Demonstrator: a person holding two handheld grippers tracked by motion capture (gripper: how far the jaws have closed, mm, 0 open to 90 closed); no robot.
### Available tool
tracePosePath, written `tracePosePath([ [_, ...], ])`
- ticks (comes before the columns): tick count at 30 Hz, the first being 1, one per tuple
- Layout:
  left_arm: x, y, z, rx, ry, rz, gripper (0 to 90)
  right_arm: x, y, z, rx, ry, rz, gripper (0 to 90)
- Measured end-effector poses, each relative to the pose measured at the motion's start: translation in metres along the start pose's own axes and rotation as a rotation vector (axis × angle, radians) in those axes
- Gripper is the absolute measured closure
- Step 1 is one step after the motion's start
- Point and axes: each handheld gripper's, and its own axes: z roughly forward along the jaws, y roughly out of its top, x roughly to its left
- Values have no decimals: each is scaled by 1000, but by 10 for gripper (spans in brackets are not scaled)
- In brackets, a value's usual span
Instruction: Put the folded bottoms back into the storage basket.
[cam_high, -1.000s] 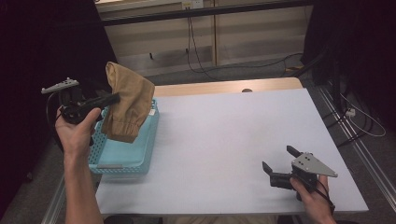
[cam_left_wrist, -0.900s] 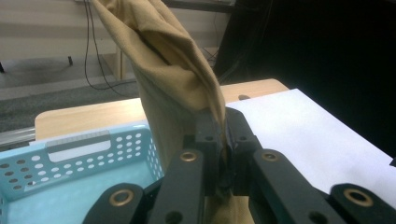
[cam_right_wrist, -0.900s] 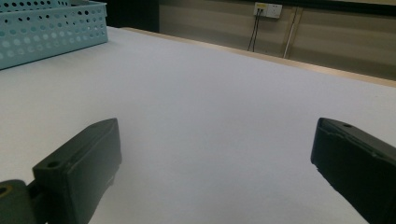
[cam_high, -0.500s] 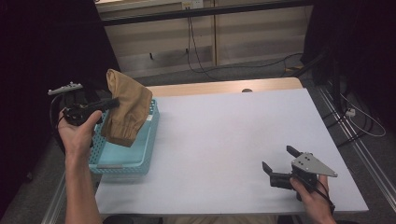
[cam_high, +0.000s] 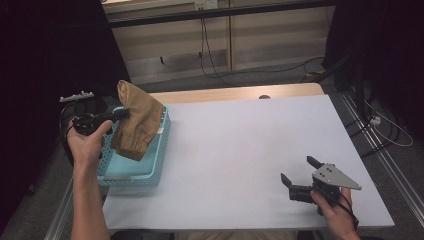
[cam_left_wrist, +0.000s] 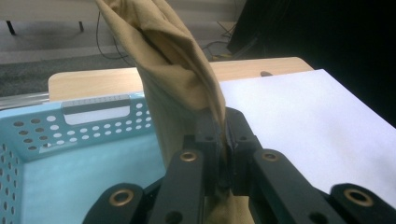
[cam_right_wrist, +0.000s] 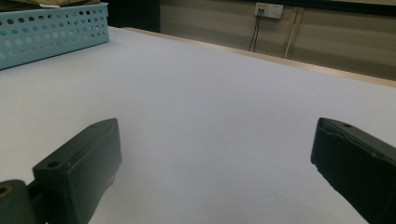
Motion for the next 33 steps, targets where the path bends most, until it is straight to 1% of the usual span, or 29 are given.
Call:
tracePosePath([
  [6, 2, -2, 3, 7, 4, -2, 861, 0, 0, 0, 2, 3, -2, 16],
  [13, 2, -4, 7, 20, -4, -8, 861, 0, 0, 0, 3, 4, 0, 15],
  [21, 3, -7, 15, 52, -4, -10, 861, 1, 0, 0, 3, 7, -1, 15],
  [22, 4, -8, 16, 58, -6, -3, 861, 1, 0, 0, 4, 8, -1, 15],
  [27, 9, -11, 21, 67, -10, -24, 861, -1, 0, 0, 3, 8, 2, 15],
  [29, 12, -13, 23, 80, -10, -25, 861, -1, 0, 0, 5, 8, 0, 15],
  [30, 13, -14, 24, 77, -13, -31, 861, 0, 0, 0, 6, 9, 0, 15],
  [33, 15, -16, 26, 89, -15, -39, 861, 1, 0, 1, 10, 14, -2, 15],
])
